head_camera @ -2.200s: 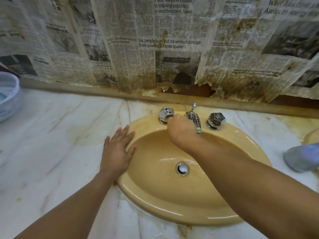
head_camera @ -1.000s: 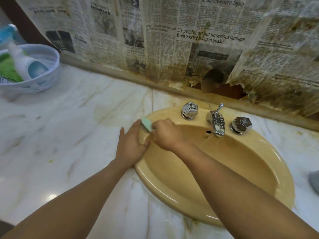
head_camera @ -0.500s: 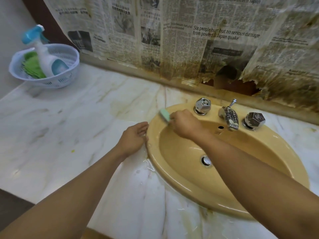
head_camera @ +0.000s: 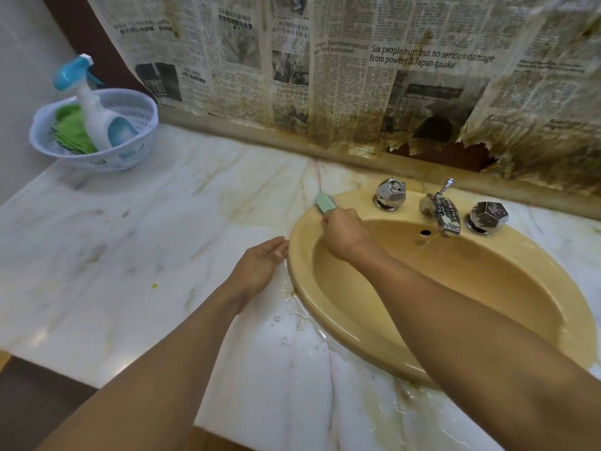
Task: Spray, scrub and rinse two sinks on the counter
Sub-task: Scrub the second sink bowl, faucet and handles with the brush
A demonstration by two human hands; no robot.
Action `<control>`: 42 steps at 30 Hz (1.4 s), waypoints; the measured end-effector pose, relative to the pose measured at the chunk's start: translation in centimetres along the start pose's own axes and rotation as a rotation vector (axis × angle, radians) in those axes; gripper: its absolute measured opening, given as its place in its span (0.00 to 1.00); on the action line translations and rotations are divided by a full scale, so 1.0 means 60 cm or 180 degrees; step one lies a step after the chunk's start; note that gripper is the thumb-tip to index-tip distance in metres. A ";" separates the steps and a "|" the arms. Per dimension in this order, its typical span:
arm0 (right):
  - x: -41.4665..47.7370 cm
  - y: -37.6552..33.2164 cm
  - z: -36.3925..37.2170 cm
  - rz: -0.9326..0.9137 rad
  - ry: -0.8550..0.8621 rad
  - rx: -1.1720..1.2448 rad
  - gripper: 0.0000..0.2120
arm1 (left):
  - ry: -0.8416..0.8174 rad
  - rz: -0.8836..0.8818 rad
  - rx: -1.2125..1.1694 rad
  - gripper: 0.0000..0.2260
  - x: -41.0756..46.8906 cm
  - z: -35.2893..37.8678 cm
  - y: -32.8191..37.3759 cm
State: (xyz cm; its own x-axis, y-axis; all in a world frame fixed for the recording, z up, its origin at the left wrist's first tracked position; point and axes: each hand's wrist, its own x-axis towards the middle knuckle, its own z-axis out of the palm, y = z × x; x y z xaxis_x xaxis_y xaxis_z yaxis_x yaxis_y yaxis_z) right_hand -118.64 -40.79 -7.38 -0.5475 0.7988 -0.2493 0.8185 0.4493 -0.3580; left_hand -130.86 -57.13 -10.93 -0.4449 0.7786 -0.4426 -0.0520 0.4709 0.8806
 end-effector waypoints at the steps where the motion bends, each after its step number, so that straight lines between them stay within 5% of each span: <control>1: -0.005 0.000 0.008 -0.0050 -0.0058 0.0069 0.16 | -0.0004 -0.0008 -0.0004 0.19 0.001 0.001 0.000; 11: -0.017 0.002 -0.041 -0.0180 -0.0723 0.0895 0.22 | -0.0032 -0.0045 -0.0185 0.17 0.011 0.004 0.006; 15: -0.099 0.005 -0.027 -0.1066 -0.1294 -0.0059 0.18 | -0.0100 -0.0196 -0.0525 0.07 0.016 0.003 0.013; 21: -0.086 -0.009 -0.023 -0.1055 -0.0864 -0.0763 0.20 | -0.0133 -0.0310 -0.0499 0.04 0.010 0.002 0.023; 26: -0.169 0.024 -0.009 -0.1116 -0.1093 -0.0928 0.12 | -0.0199 -0.0359 -0.0363 0.10 -0.009 -0.004 0.014; 33: -0.231 -0.062 0.046 -0.1124 -0.0034 -0.1506 0.21 | -0.0429 -0.0360 0.0154 0.09 -0.038 -0.011 0.024; 37: -0.293 -0.077 0.082 -0.1219 -0.0229 -0.1985 0.21 | -0.0366 -0.0431 0.0088 0.11 -0.040 -0.011 0.026; 42: -0.299 -0.081 0.091 -0.0751 0.0063 -0.1838 0.19 | -0.0334 -0.0414 0.0178 0.12 -0.048 -0.010 0.022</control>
State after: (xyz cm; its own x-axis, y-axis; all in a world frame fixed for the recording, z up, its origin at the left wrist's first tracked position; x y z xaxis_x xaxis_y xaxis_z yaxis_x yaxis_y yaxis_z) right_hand -113.73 -59.46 -6.08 -0.7263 0.6564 -0.2040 0.6408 0.7540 0.1444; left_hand -130.19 -59.00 -8.37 -0.3417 0.7472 -0.5700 -0.0519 0.5905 0.8053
